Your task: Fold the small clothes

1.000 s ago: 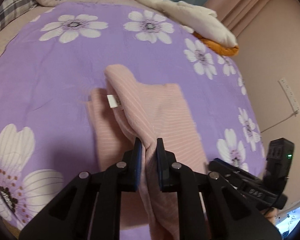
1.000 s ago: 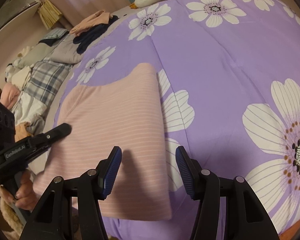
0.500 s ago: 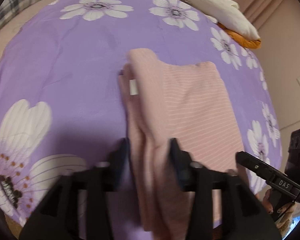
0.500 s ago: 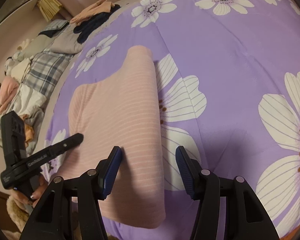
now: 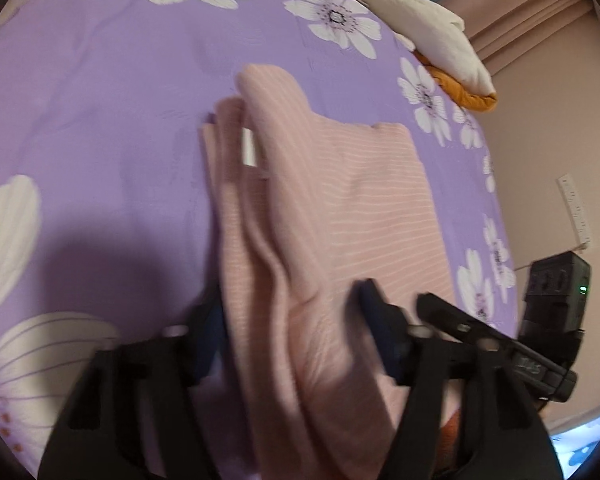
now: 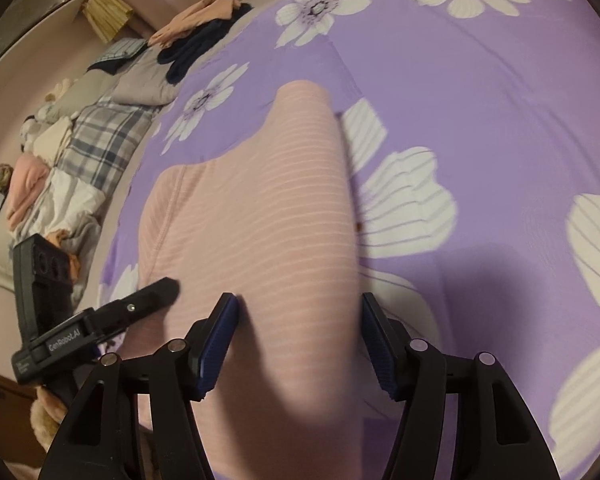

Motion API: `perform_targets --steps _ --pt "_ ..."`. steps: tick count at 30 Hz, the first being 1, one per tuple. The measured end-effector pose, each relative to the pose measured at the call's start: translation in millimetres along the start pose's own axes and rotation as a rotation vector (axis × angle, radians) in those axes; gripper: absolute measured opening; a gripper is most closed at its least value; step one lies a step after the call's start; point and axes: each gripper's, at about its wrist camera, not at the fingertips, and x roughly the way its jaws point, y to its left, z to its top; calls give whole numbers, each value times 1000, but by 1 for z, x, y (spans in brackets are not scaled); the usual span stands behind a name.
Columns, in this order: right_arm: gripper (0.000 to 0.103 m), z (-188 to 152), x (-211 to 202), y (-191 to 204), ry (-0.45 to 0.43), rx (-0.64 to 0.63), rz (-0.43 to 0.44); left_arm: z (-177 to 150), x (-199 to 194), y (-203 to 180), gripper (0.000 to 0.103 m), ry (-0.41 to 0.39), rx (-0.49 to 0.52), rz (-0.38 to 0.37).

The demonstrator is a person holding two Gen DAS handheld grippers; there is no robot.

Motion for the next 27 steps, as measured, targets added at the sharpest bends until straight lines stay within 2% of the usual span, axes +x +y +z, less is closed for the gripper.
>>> perform_targets --steps 2,4,5,6,9,18,27 --pt "58 1 4 3 -15 -11 -19 0 2 -1 40 9 -20 -21" --pt "50 1 4 6 -25 -25 -21 -2 -2 -7 32 -5 6 -19" --pt "42 1 4 8 -29 -33 -15 -3 -4 -10 29 -12 13 -13" --pt "34 1 2 9 -37 -36 -9 -4 -6 -13 27 -17 21 -6" --pt "29 3 -8 14 -63 -56 6 -4 -14 -28 26 -45 65 24" --pt "28 20 -58 20 -196 -91 58 8 -44 -77 26 -154 179 -31" --pt "28 48 -82 3 -286 -124 -22 35 -14 -114 27 -174 237 -54"
